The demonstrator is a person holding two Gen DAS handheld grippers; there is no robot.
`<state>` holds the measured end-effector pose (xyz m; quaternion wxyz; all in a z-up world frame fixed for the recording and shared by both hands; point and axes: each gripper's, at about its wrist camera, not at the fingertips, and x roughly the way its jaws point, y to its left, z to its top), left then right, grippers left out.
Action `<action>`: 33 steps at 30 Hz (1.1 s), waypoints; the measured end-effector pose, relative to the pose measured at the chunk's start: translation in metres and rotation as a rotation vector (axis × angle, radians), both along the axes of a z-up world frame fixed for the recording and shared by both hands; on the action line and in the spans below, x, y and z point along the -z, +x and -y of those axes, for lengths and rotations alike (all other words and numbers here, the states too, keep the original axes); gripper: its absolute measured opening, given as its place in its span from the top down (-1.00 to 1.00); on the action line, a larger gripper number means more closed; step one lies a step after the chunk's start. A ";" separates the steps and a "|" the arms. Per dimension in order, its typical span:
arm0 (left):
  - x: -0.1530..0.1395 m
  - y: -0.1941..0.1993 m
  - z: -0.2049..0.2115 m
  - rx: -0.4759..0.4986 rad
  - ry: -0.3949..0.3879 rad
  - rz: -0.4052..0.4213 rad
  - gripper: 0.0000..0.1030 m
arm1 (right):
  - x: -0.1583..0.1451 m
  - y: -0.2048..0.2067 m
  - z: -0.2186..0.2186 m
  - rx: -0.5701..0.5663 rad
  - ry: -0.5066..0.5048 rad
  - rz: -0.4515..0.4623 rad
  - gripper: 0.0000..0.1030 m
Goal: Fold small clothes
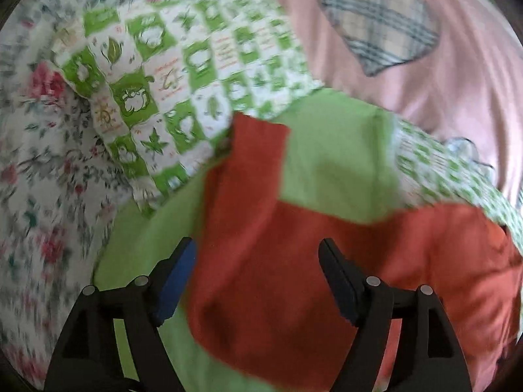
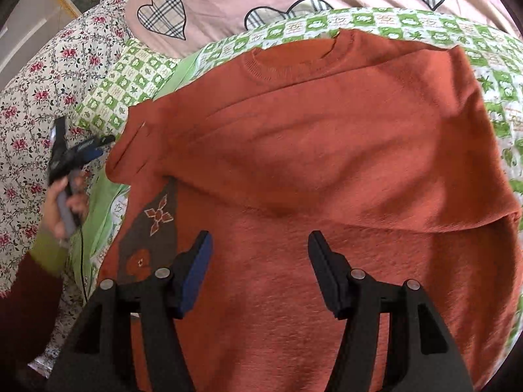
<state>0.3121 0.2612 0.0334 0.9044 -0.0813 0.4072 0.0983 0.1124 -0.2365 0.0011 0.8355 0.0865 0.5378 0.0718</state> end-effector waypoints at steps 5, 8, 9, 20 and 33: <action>0.019 0.050 -0.030 -0.007 -0.065 -0.065 -0.50 | 0.005 0.000 -0.011 -0.035 -0.011 -0.023 -0.20; 0.029 0.066 -0.037 0.005 -0.126 -0.085 -0.47 | 0.011 0.001 -0.017 -0.058 -0.021 -0.042 -0.20; 0.032 0.070 -0.038 0.004 -0.136 -0.091 -0.25 | 0.013 0.001 -0.019 -0.063 -0.018 -0.049 -0.20; -0.017 0.023 0.040 0.113 -0.152 0.117 0.82 | 0.012 -0.010 -0.032 -0.093 0.000 -0.031 -0.20; -0.042 -0.044 0.299 0.528 -0.244 0.222 0.82 | -0.019 -0.036 0.022 0.071 0.006 0.062 -0.20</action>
